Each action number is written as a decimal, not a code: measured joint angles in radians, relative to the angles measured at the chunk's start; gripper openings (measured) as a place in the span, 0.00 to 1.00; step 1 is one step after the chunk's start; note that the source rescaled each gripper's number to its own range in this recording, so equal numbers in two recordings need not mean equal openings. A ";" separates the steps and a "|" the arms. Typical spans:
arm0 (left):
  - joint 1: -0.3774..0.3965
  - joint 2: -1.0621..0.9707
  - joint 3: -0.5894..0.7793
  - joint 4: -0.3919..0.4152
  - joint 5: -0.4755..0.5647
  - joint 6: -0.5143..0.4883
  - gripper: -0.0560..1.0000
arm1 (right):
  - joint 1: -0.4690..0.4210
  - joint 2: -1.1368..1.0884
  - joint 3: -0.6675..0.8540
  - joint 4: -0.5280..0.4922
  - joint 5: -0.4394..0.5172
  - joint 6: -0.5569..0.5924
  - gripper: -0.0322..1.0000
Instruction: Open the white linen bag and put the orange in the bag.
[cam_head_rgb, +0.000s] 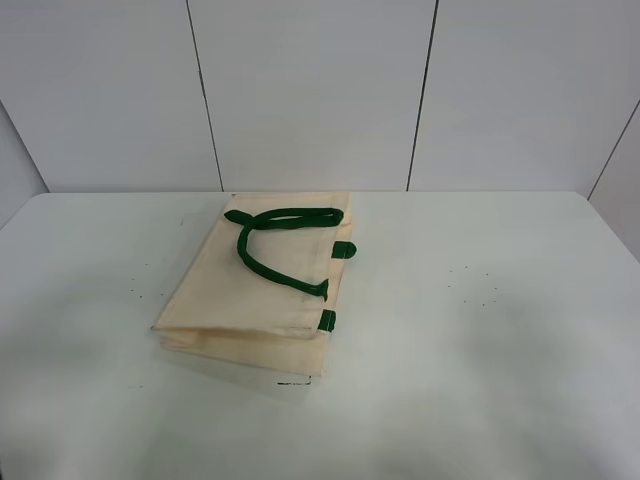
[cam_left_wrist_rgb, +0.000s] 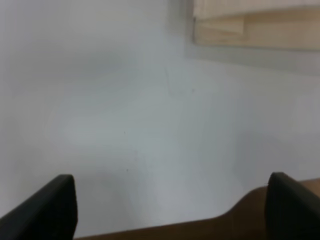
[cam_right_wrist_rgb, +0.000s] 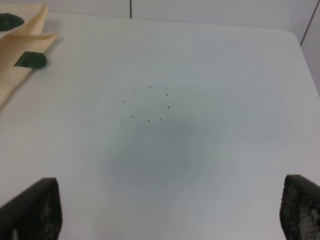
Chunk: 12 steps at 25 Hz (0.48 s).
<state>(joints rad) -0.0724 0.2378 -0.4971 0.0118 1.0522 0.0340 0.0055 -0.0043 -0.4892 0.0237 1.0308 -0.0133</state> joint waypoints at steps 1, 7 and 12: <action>0.012 -0.015 0.000 0.000 0.000 0.000 0.93 | 0.000 0.000 0.000 0.000 0.000 0.000 1.00; 0.071 -0.110 0.000 0.001 0.001 0.000 0.93 | 0.000 0.000 0.000 0.000 0.000 0.000 1.00; 0.071 -0.227 0.000 0.000 0.002 0.000 0.93 | 0.000 0.000 0.000 0.000 0.000 0.000 1.00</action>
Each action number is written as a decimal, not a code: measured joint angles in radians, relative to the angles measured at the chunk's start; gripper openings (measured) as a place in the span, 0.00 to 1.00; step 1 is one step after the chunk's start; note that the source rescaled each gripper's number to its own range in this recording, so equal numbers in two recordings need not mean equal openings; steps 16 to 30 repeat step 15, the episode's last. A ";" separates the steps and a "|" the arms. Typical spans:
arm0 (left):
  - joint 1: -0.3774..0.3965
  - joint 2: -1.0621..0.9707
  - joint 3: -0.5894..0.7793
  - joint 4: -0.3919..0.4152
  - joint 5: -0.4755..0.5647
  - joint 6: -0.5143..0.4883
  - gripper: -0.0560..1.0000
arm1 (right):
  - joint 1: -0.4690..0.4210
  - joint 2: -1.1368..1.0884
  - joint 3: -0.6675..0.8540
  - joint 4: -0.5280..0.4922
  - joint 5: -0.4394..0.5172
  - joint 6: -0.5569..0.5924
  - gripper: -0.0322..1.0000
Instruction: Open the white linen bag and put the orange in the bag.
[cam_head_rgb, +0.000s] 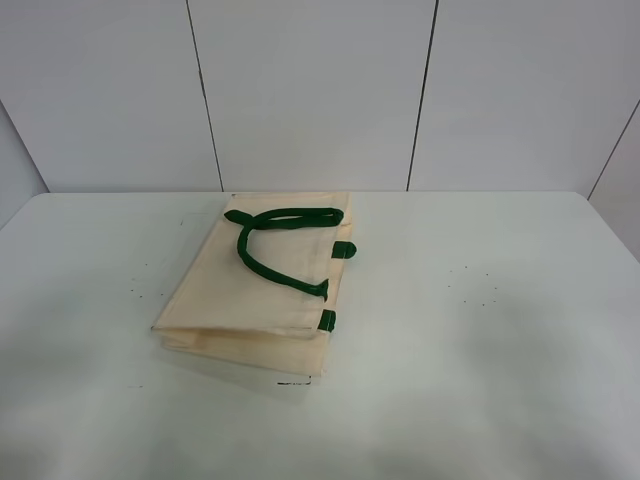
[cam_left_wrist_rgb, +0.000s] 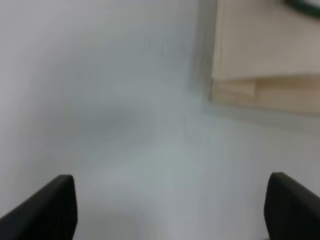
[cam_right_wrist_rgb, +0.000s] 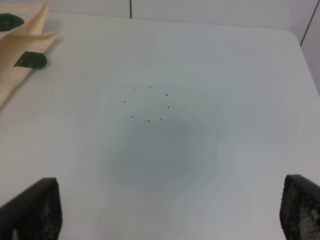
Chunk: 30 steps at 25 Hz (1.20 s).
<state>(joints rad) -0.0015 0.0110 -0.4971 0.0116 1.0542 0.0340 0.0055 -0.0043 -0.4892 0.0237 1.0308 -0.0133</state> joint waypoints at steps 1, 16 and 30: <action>0.000 -0.012 0.000 0.000 0.000 0.001 0.93 | 0.000 0.000 0.000 0.000 0.000 0.000 1.00; 0.000 -0.014 0.000 -0.001 0.000 0.002 0.93 | 0.000 0.000 0.000 0.000 0.000 0.000 1.00; 0.000 -0.014 0.000 -0.001 0.000 0.002 0.93 | 0.000 0.000 0.000 0.000 0.000 0.000 1.00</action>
